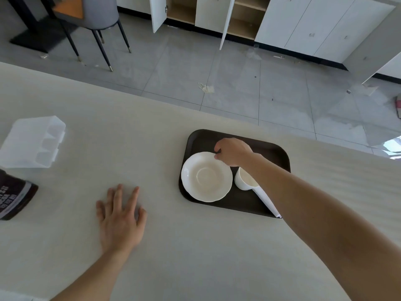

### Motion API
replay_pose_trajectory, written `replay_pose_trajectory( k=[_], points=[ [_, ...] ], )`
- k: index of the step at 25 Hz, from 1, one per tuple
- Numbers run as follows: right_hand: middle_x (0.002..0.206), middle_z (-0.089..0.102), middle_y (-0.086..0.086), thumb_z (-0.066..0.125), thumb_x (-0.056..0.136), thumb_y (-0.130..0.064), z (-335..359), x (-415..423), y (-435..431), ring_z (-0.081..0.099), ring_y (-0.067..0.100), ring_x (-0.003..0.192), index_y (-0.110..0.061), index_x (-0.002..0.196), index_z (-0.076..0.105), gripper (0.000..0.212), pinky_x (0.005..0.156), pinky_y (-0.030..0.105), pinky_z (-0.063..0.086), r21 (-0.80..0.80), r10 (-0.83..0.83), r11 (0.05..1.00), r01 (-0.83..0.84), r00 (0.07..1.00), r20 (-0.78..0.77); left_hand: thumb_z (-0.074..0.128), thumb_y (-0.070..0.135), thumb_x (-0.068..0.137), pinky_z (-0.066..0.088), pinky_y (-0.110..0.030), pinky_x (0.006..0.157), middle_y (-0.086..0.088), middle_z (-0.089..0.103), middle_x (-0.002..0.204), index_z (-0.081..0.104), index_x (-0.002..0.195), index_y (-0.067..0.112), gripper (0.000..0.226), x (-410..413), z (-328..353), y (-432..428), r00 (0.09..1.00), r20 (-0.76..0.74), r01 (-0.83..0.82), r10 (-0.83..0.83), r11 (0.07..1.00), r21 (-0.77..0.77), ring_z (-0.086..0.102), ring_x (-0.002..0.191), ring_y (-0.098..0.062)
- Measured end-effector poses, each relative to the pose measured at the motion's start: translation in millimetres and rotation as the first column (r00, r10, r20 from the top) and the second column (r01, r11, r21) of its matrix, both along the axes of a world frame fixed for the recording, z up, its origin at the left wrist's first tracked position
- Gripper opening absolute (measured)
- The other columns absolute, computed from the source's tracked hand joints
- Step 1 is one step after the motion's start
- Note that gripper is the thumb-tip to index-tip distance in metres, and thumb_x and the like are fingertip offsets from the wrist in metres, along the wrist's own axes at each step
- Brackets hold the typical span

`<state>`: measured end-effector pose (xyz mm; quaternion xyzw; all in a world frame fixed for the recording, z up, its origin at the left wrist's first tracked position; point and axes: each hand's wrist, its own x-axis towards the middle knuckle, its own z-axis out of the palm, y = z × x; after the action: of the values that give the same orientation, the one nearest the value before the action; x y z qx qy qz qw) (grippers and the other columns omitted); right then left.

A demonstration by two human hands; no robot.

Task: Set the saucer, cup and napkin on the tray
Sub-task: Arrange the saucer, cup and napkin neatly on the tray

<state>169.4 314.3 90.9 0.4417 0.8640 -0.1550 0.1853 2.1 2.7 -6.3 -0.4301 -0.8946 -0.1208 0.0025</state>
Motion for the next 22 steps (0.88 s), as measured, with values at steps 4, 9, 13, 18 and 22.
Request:
replay_pose_trajectory(
  k=[4, 9, 13, 18, 22],
  points=[
    [0.096, 0.069, 0.003, 0.062, 0.092, -0.029, -10, -5, 4, 0.065, 0.028, 0.09, -0.02, 0.103, 0.069, 0.015, 0.078, 0.04, 0.057, -0.009, -0.018, 1.0, 0.018, 1.0, 0.02, 0.042, 0.039, 0.082, 0.02, -0.061, 0.115, -0.023, 0.047, 0.146, 0.056, 0.137, 0.021, 0.059, 0, 2, 1, 1.0, 0.004, -0.003, 0.003, 1.0, -0.01, 0.038, 0.138, -0.044],
    [0.093, 0.072, 0.003, 0.061, 0.089, -0.02, -13, -4, 13, 0.066, 0.026, 0.088, -0.023, 0.083, 0.066, 0.009, 0.076, 0.037, 0.055, -0.042, -0.017, 0.999, 0.016, 0.999, -0.038, 0.042, 0.039, 0.083, 0.02, -0.061, 0.116, -0.022, 0.046, 0.148, 0.056, 0.138, 0.022, 0.059, 0, 2, 0, 1.0, 0.023, -0.009, 0.01, 0.999, -0.033, 0.037, 0.139, -0.043],
    [0.086, 0.075, 0.006, 0.061, 0.091, -0.02, -10, -3, 25, 0.07, 0.021, 0.069, -0.02, 0.09, 0.07, 0.009, 0.076, 0.034, 0.056, -0.087, -0.08, 0.993, 0.076, 0.996, -0.046, 0.042, 0.038, 0.083, 0.02, -0.061, 0.116, -0.021, 0.045, 0.149, 0.055, 0.138, 0.022, 0.059, 0, 2, 1, 0.999, 0.031, -0.014, 0.015, 0.999, -0.047, 0.037, 0.14, -0.042],
    [0.089, 0.076, 0.009, 0.063, 0.093, -0.017, -11, 3, 34, 0.074, 0.024, 0.071, -0.013, 0.097, 0.073, 0.012, 0.081, 0.039, 0.06, -0.123, -0.208, 0.973, 0.193, 0.97, -0.122, 0.04, 0.039, 0.084, 0.02, -0.06, 0.116, -0.021, 0.045, 0.149, 0.055, 0.139, 0.024, 0.059, 0, 4, 2, 0.999, 0.032, -0.023, 0.025, 0.997, -0.072, 0.036, 0.141, -0.04],
    [0.089, 0.076, 0.01, 0.065, 0.092, -0.015, -14, 9, 40, 0.075, 0.022, 0.067, -0.011, 0.096, 0.073, 0.01, 0.077, 0.038, 0.062, -0.197, -0.358, 0.926, 0.322, 0.914, -0.19, 0.039, 0.039, 0.084, 0.02, -0.059, 0.117, -0.02, 0.045, 0.15, 0.054, 0.139, 0.025, 0.059, -1, 3, 2, 0.999, 0.028, -0.024, 0.026, 0.996, -0.084, 0.035, 0.142, -0.039]
  ],
)
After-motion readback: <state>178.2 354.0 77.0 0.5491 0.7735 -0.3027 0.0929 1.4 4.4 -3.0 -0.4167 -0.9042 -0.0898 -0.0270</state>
